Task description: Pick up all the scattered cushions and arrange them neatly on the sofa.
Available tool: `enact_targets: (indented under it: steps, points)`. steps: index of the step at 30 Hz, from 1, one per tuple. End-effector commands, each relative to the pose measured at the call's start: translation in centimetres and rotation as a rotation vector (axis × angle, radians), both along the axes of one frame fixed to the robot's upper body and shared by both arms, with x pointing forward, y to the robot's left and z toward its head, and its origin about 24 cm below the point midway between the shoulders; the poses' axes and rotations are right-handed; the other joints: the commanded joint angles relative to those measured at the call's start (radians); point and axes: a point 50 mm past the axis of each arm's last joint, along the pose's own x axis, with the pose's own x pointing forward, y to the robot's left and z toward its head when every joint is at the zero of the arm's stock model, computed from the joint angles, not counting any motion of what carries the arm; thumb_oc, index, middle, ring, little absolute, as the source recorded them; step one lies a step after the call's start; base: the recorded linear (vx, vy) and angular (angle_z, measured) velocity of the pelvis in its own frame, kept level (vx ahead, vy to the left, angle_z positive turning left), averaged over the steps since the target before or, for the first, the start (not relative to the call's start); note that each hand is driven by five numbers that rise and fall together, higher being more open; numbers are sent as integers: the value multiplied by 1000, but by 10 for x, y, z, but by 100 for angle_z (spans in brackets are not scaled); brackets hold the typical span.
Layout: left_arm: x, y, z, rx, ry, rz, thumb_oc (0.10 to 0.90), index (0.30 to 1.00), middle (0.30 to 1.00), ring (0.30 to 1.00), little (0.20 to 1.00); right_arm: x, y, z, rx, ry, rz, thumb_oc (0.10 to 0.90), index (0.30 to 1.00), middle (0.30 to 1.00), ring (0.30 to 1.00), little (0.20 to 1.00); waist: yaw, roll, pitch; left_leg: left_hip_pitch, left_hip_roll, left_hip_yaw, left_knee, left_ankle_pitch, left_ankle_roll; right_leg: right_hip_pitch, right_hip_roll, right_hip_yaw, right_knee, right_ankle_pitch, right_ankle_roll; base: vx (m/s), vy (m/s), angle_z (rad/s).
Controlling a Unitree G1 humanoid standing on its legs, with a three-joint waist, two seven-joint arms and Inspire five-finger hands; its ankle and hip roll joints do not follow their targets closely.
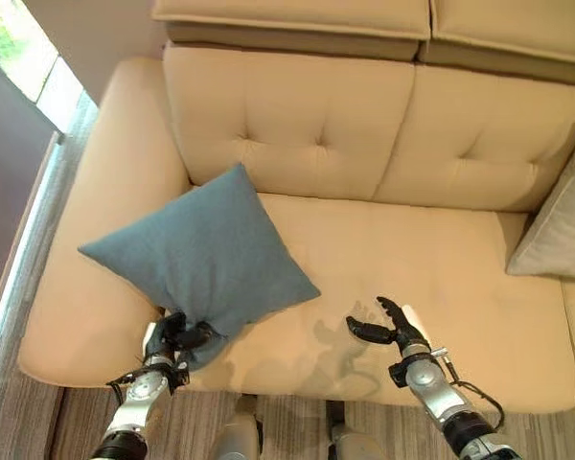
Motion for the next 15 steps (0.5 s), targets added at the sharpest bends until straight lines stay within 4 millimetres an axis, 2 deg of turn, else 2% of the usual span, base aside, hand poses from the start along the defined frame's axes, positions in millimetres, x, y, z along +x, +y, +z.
enact_targets:
  steps: [1, 2, 3, 5, 10, 14, 15]
  points:
    - [-6, -35, -13, -5, 50, -198, 400, 300, 300, 300, 300, 26, -2, 31, 4, -161, -12, 800, 900, 900, 900, 900, 19, 12, -55, 34, 37, 8, 3, -127, -10, -19, -50, -32, 17, -15, 28, -19, -5, 18]
    - [-12, -35, -18, 5, 78, -212, 400, 300, 300, 300, 300, 34, 4, 37, -4, -181, 6, 800, 900, 900, 900, 900, 36, 13, -56, 29, 34, -1, 3, -125, -11, -15, -47, -38, 14, -17, 27, -13, 1, 12]
    - [-12, -35, -18, 5, 78, -212, 400, 300, 300, 300, 300, 34, 4, 37, -4, -181, 6, 800, 900, 900, 900, 900, 35, 12, -56, 29, 34, -1, 3, -125, -11, -15, -48, -39, 14, -17, 27, -24, -2, 14]
    - [-16, -33, -24, 23, 109, -222, 400, 300, 300, 300, 300, 50, 13, 54, -35, -242, 42, 800, 900, 900, 900, 900, 63, 11, -55, 19, 34, -17, 3, -121, -15, -12, -46, -49, 14, -20, 25, -16, -3, 20]
    - [-21, -27, -29, 131, 152, -250, 400, 300, 300, 300, 300, 72, 12, 94, -371, -408, 163, 800, 900, 900, 900, 900, 103, 7, -52, -1, 25, -48, 3, -115, -18, -10, -44, -73, 17, -24, 26, 1, -7, 17]
    - [-24, -26, -32, 141, 164, -259, 400, 300, 300, 300, 300, 85, 16, 125, -522, -531, 218, 800, 900, 900, 900, 900, 131, 6, -48, -19, 15, -75, 3, -109, -19, -10, -46, -94, 21, -27, 27, 8, 1, 20]
    - [-24, -26, -32, 141, 164, -259, 400, 300, 300, 300, 300, 86, 16, 125, -522, -531, 218, 800, 900, 900, 900, 900, 130, 6, -48, -19, 15, -76, 3, -108, -19, -10, -46, -94, 21, -27, 27, 7, 4, 19]
